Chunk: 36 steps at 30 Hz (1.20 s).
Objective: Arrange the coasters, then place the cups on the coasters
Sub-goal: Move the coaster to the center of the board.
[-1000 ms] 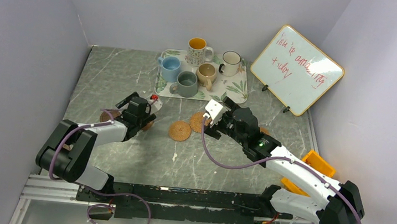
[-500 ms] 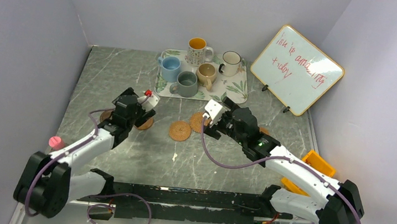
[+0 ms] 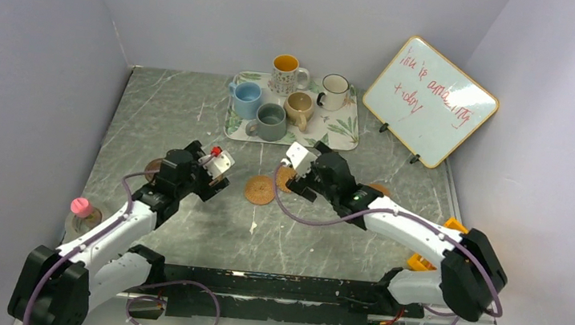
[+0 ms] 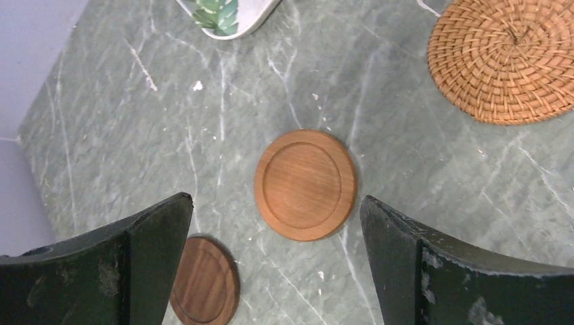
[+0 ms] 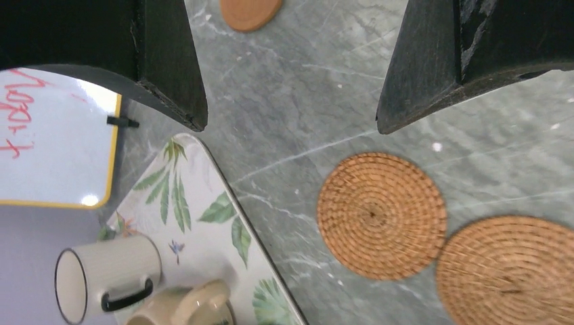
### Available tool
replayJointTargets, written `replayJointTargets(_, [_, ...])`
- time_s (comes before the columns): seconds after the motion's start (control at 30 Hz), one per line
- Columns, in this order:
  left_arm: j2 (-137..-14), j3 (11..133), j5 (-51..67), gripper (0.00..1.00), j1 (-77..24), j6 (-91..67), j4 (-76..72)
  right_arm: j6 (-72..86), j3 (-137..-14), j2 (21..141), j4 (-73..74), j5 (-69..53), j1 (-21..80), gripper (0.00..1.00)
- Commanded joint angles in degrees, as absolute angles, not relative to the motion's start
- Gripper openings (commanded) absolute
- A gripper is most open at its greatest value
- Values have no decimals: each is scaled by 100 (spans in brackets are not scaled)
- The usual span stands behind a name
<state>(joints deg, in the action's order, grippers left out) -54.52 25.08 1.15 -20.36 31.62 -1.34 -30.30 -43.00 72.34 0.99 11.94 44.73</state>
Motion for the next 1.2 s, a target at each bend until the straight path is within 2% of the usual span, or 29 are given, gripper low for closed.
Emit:
replayJointTargets(0.0, [-5650,2680,445,100,-2084,3062,-169,-2852,-4668,7682,-32,2201,4407,99])
replayJointTargets(0.43, [-6609,3327,-362,100,-3200,3314,-611,-2285,-4481,7925,-731,1459,4023,100])
replayJointTargets(0.73, [-7093,3483,-56,100,-3641,3373,-986,-1984,-5242,8922,-647,842,3999,100])
replayJointTargets(0.97, [-7745,3605,-53,100,-3946,3347,-1483,-1604,-5776,9863,-515,123,3518,100])
replayJointTargets(1.17, [-8549,3805,-289,100,-4257,3411,-1668,-1606,-5818,10314,-300,82,3307,100])
